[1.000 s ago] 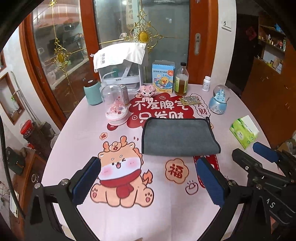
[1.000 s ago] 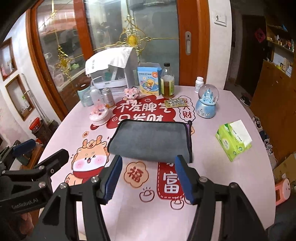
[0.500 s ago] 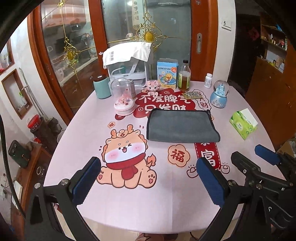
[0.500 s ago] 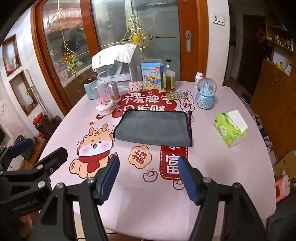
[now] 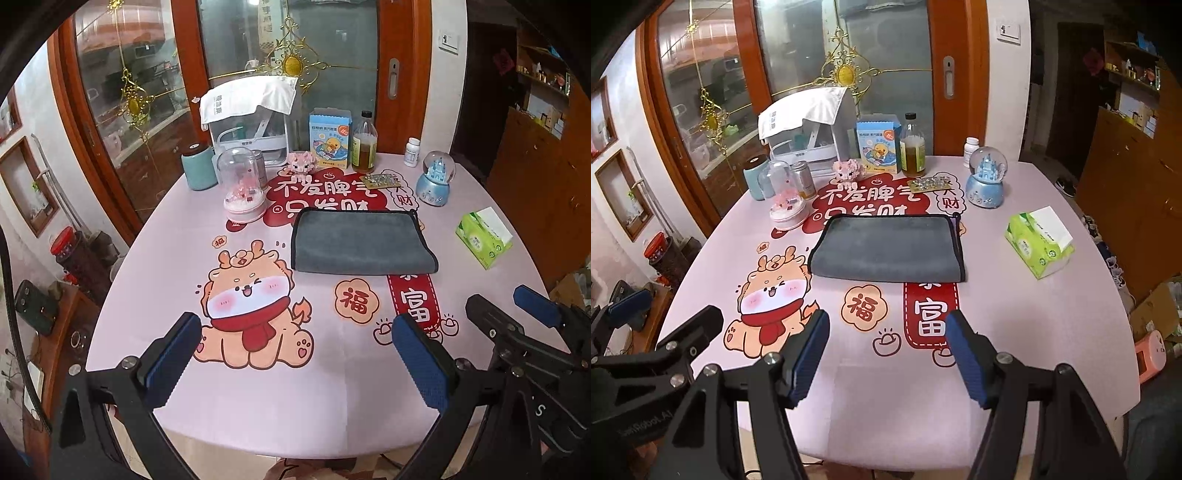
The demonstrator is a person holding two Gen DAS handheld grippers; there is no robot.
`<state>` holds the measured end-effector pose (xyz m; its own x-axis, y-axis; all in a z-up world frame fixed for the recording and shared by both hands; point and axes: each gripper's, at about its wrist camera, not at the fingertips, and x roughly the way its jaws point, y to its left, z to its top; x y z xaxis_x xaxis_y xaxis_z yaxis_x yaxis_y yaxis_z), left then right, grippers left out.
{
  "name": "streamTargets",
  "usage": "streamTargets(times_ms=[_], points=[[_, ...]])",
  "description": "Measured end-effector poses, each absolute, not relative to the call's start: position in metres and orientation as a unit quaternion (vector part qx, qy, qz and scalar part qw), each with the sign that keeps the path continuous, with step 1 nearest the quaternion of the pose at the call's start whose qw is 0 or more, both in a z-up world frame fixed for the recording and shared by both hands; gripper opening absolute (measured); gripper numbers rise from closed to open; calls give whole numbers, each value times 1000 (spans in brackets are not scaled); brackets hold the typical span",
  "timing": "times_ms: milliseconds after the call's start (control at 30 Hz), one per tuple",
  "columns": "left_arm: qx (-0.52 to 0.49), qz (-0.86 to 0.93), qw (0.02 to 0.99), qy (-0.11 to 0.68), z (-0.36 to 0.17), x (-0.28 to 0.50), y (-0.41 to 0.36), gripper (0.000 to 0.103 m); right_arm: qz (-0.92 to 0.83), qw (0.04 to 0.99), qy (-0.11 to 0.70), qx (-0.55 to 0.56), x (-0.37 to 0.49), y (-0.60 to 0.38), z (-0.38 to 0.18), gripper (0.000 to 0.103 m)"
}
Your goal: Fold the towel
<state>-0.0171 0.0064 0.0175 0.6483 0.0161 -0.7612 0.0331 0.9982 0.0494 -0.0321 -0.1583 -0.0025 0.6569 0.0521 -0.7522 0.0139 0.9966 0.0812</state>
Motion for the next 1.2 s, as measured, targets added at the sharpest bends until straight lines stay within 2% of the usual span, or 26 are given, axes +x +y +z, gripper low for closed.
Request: streamTargets(times_ms=[1200], points=[[30, -18, 900, 435, 13, 4, 10, 102, -16, 904, 426, 40, -9, -160, -2, 66]])
